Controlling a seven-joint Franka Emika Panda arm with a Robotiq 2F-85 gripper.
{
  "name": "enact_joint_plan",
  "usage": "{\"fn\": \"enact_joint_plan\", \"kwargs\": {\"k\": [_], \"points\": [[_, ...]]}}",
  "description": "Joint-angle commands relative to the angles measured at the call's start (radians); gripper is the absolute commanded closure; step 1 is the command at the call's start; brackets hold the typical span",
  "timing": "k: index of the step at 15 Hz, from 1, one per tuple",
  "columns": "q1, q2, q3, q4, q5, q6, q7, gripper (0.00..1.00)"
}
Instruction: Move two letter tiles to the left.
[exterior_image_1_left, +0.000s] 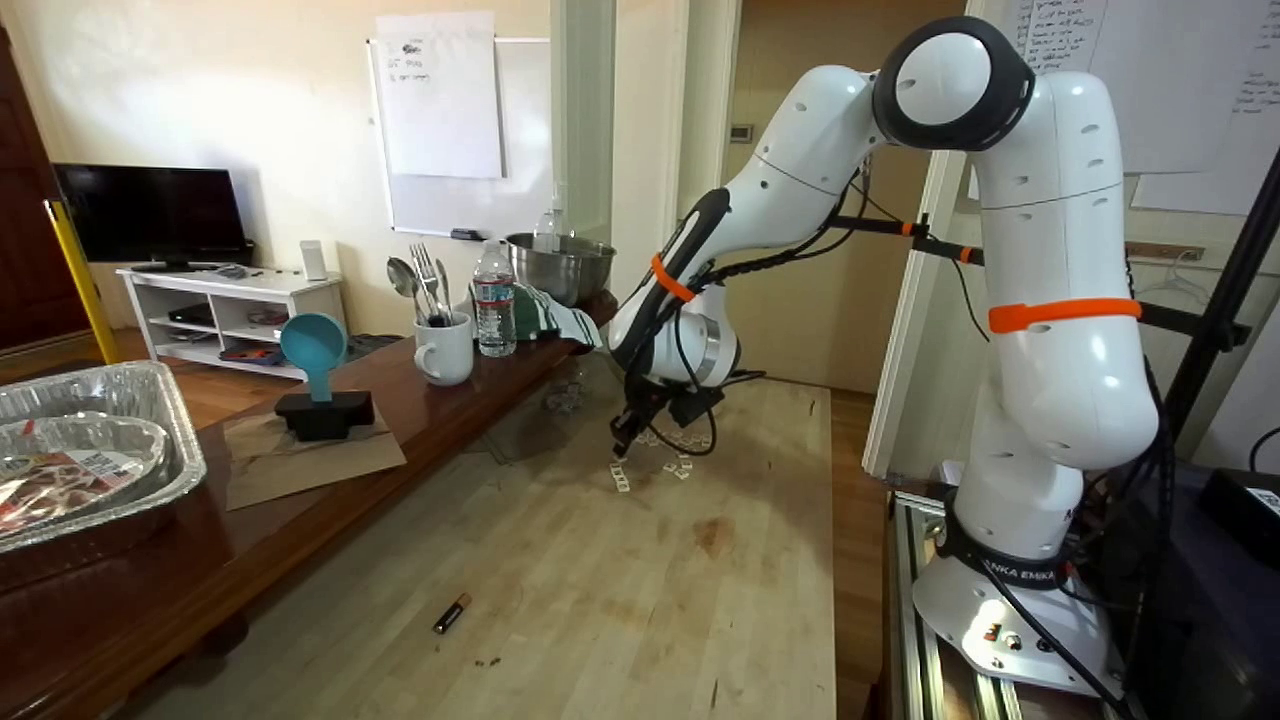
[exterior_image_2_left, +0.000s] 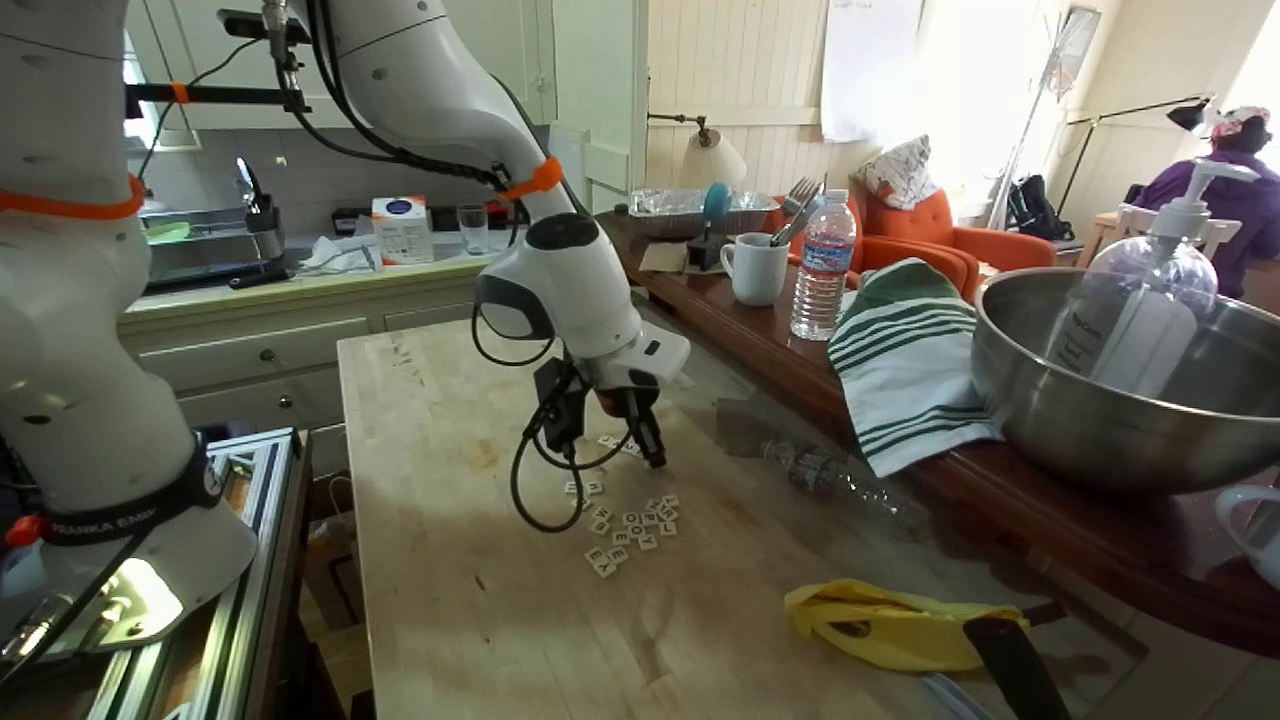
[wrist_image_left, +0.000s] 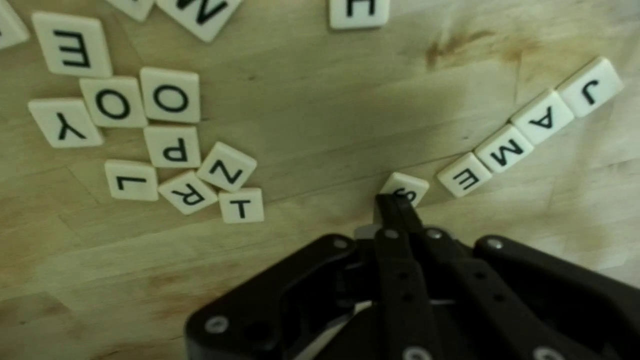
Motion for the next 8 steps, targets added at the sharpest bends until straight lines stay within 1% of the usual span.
{"fn": "enact_joint_plan", "kwargs": {"k": [1,8], "points": [[0.037,0.031,-0.023,0.007,-0.011,0.011,0.070,1.00],[0.070,0.038,-0.051,0.011,-0.010,0.016,0.164,1.00]]}}
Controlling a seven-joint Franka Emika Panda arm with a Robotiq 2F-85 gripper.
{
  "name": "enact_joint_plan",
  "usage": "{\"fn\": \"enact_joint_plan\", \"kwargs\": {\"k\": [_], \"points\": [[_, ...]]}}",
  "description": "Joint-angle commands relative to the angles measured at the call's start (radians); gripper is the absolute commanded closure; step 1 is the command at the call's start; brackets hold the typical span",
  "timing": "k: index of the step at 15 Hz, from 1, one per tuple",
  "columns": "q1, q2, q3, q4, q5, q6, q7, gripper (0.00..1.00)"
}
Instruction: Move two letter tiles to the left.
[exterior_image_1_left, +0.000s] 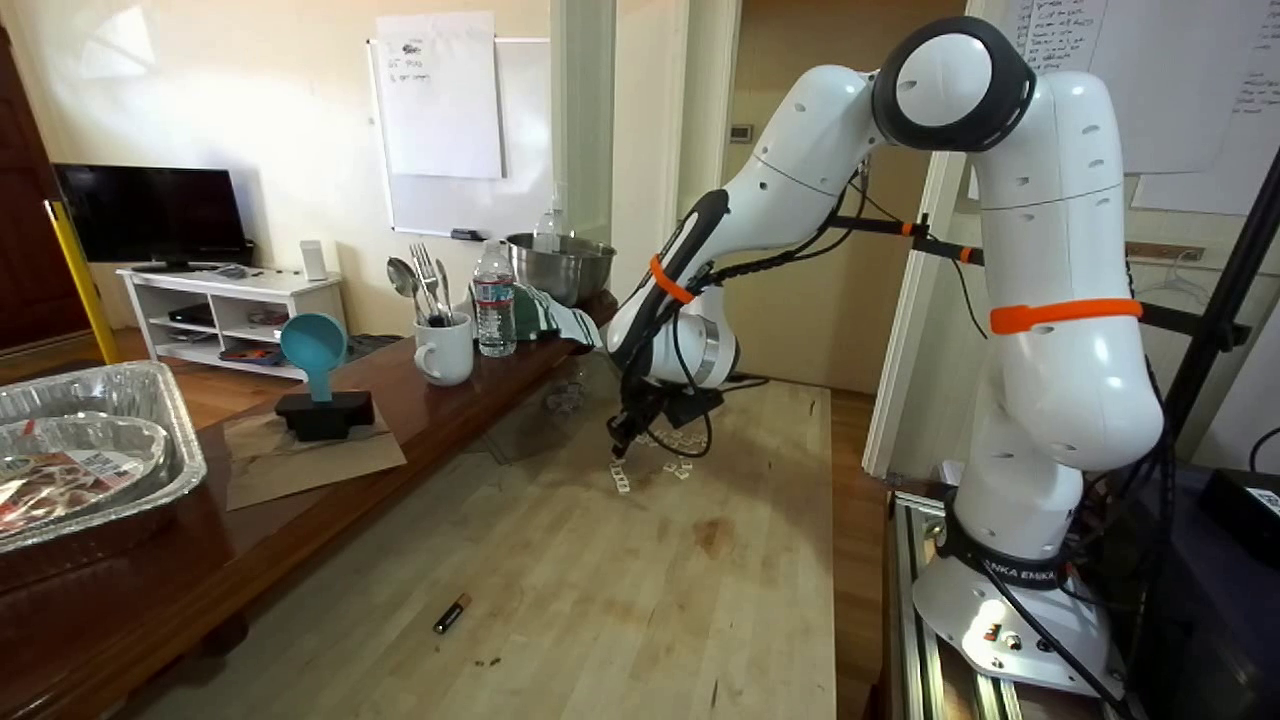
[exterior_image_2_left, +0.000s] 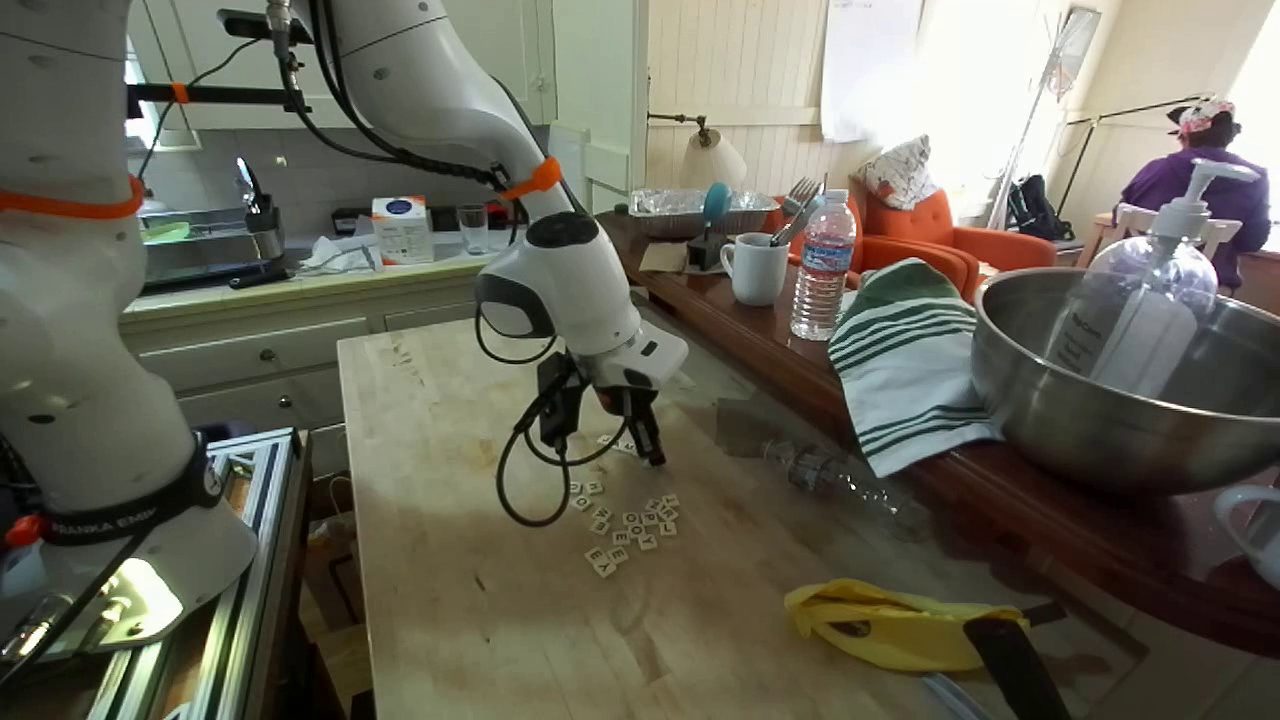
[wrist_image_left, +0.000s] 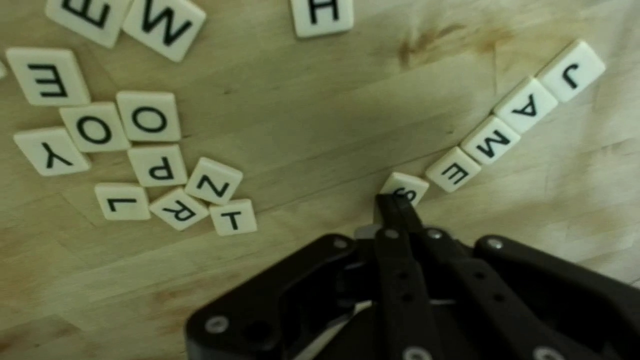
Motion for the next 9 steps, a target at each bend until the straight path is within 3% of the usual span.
{"fn": "enact_joint_plan", "kwargs": {"k": [1,9], "points": [[0.039,0.038,-0.029,0.010,-0.012,0.016,0.080,1.00],[0.098,0.040,-0.084,0.011,-0.029,-0.003,0.189,1.00]]}}
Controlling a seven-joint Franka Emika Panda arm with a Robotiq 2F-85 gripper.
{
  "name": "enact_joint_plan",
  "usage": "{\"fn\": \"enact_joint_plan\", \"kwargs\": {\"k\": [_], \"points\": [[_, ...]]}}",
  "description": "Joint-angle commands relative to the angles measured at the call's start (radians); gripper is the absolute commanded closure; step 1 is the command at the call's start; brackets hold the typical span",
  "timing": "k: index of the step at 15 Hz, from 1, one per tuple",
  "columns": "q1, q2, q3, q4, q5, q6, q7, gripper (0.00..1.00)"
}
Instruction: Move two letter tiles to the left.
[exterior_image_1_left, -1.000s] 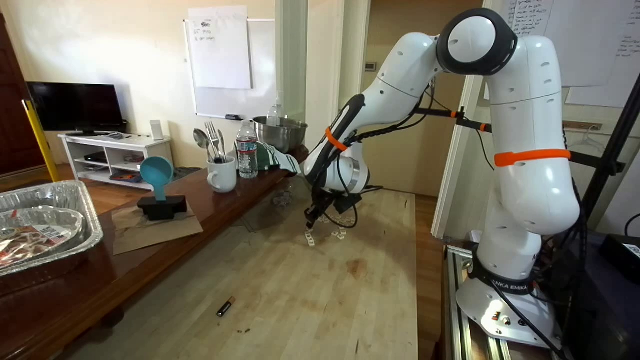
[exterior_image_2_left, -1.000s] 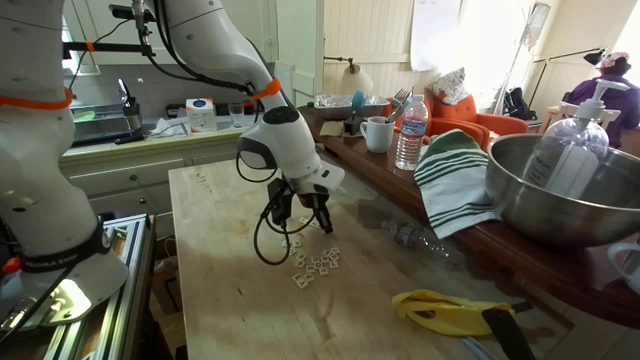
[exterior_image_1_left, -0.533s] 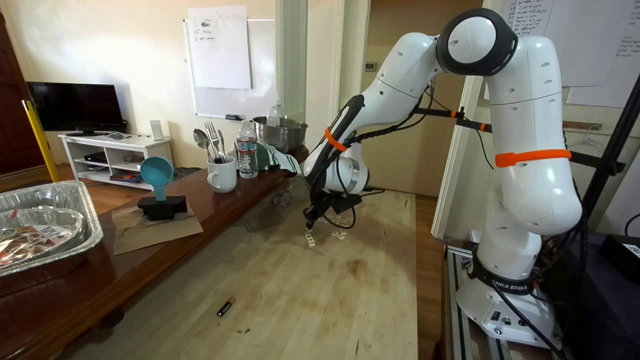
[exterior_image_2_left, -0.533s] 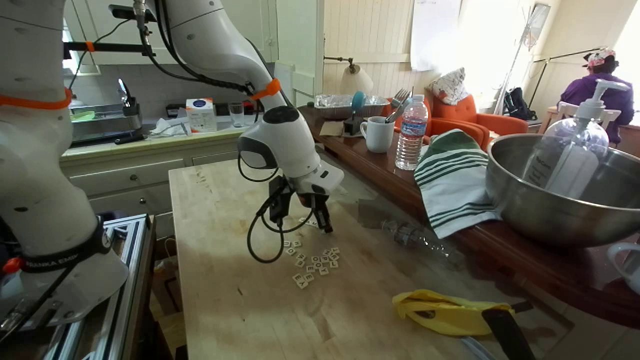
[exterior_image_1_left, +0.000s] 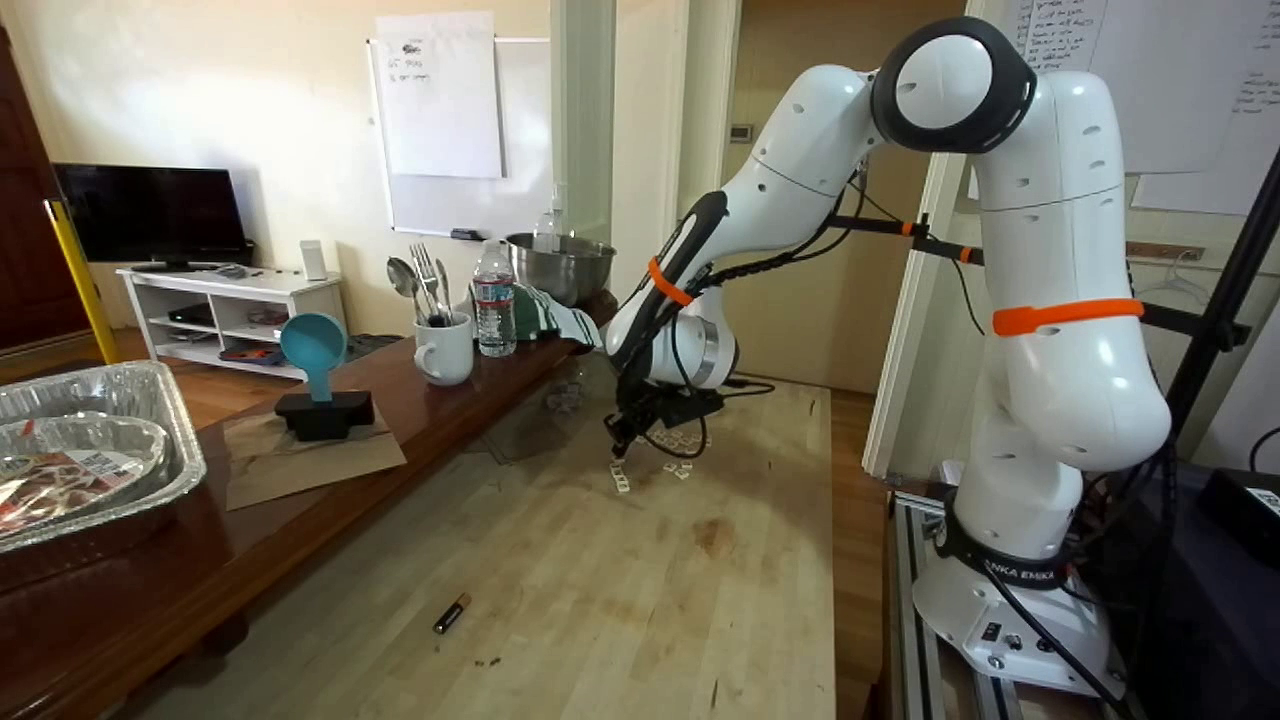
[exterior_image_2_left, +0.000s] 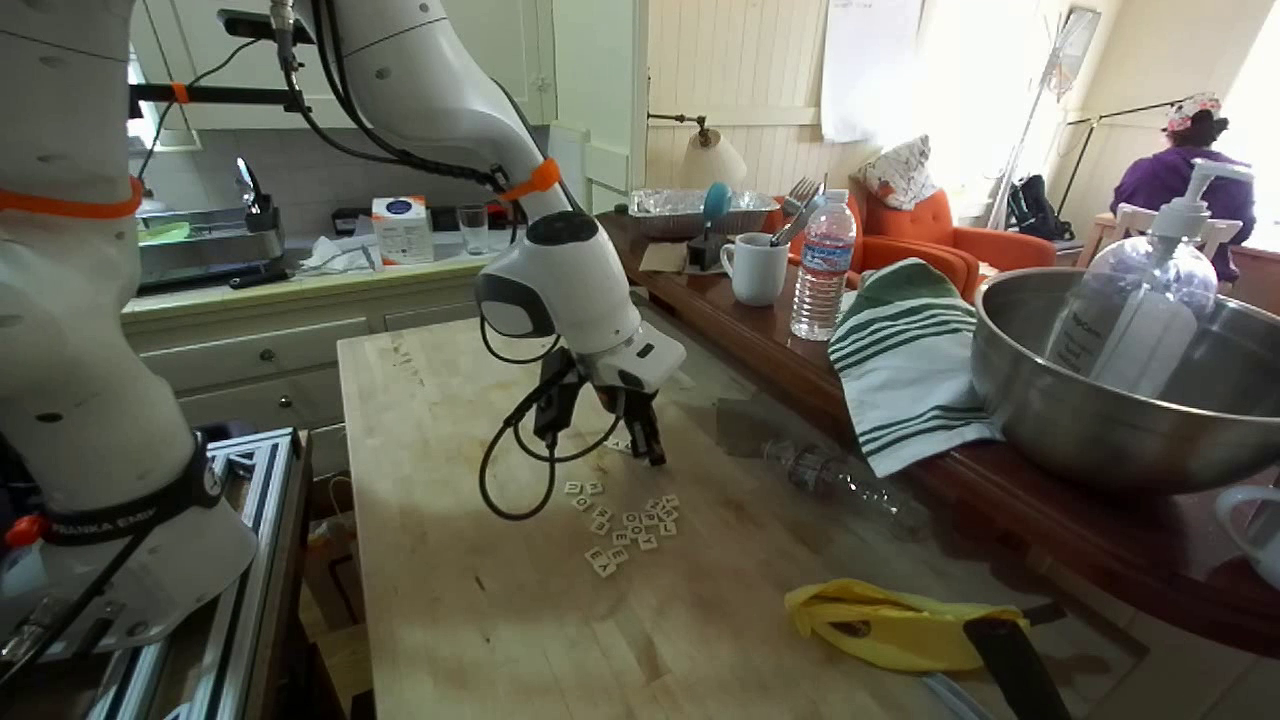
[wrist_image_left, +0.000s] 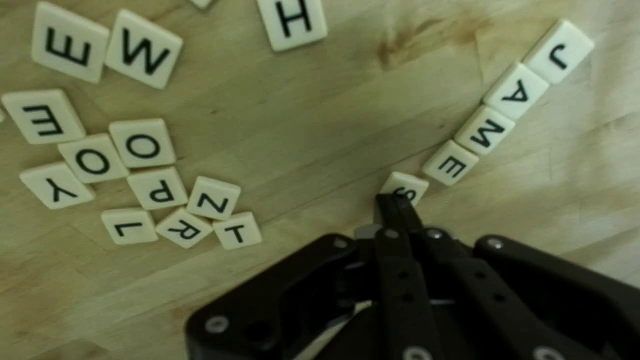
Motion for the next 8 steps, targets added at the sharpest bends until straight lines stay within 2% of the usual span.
{"fn": "enact_joint_plan", "kwargs": {"k": [1,8], "points": [[0.045,0.038,-0.035,0.010,-0.027,-0.003,0.073,1.00],[0.081,0.039,-0.062,0.014,-0.037,-0.008,0.100,1.00]]}}
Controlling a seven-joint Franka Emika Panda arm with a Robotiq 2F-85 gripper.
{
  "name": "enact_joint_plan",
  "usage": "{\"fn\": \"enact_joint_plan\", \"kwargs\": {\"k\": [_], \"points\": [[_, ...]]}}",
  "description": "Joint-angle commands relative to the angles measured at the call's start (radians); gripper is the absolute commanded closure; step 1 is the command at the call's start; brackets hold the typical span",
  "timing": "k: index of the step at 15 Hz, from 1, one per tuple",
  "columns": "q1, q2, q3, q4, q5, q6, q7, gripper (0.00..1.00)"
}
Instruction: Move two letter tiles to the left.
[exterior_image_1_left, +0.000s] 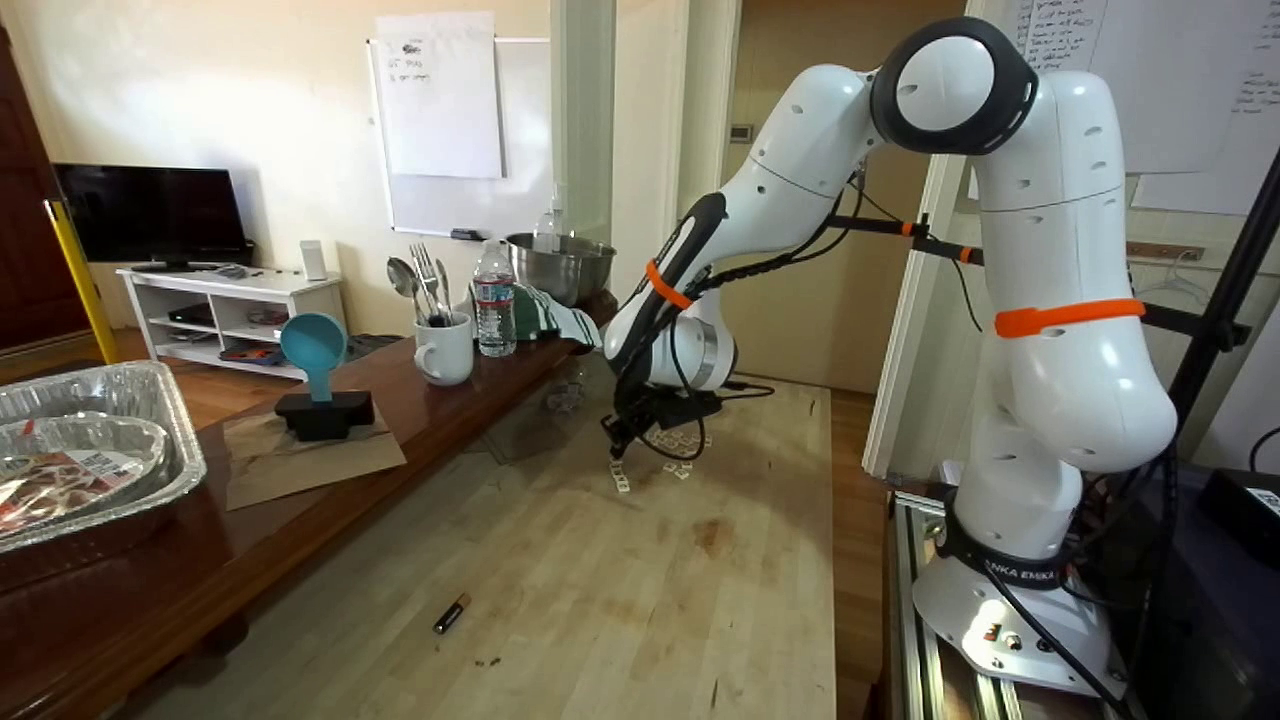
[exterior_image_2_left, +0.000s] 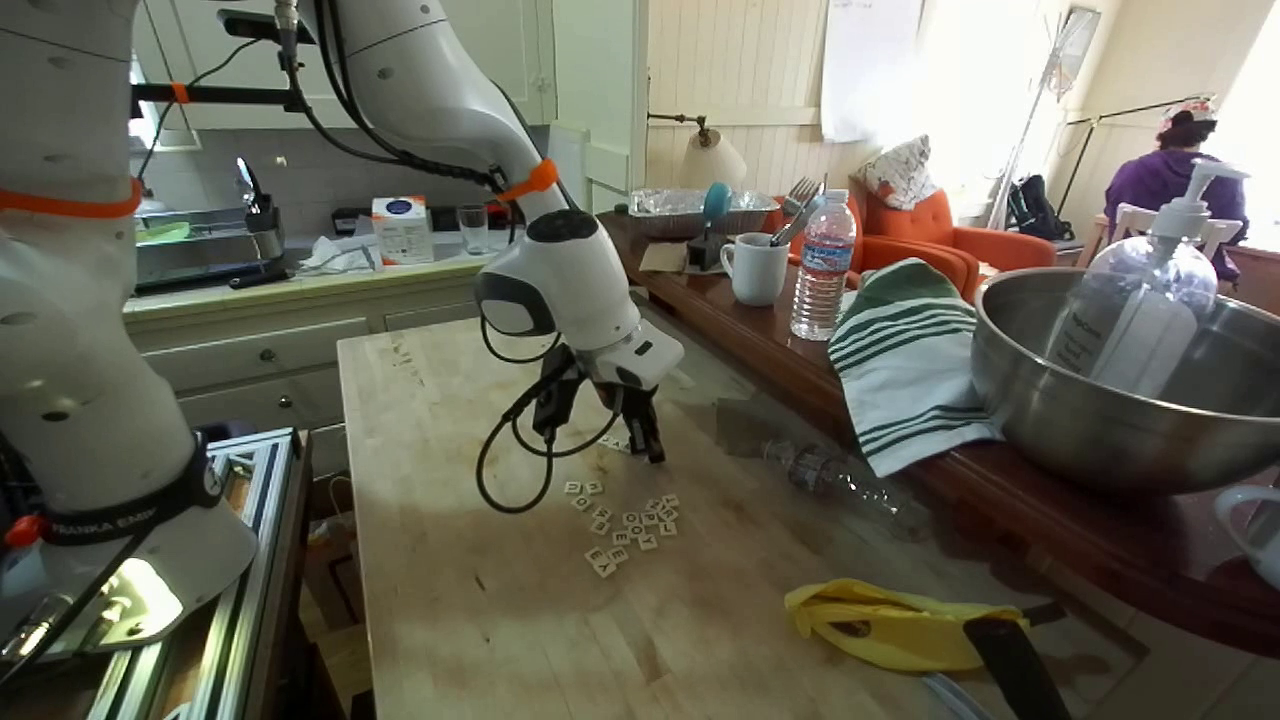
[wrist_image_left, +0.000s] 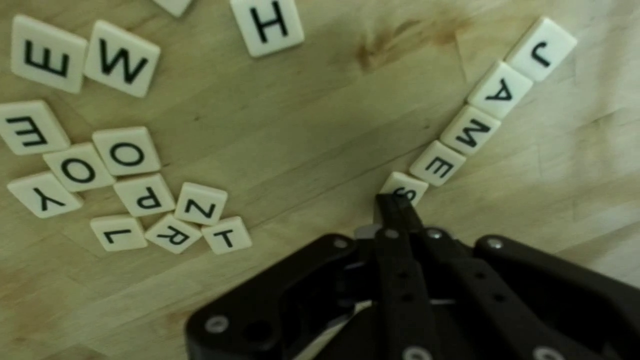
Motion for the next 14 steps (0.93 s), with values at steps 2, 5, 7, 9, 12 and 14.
{"fn": "enact_joint_plan", "kwargs": {"k": [2,5,7,9,12,14], "points": [[0.043,0.037,-0.037,0.012,-0.031,-0.011,0.057,1.00],[0.060,0.037,-0.053,0.011,-0.039,-0.017,0.078,1.00],[0.072,0.037,-0.066,0.010,-0.046,-0.016,0.091,1.00],[0.077,0.030,-0.075,0.010,-0.050,-0.018,0.099,1.00],[0.082,0.016,-0.082,0.009,-0.048,-0.020,0.102,1.00],[0.083,0.006,-0.084,0.008,-0.048,-0.021,0.100,1.00]]}}
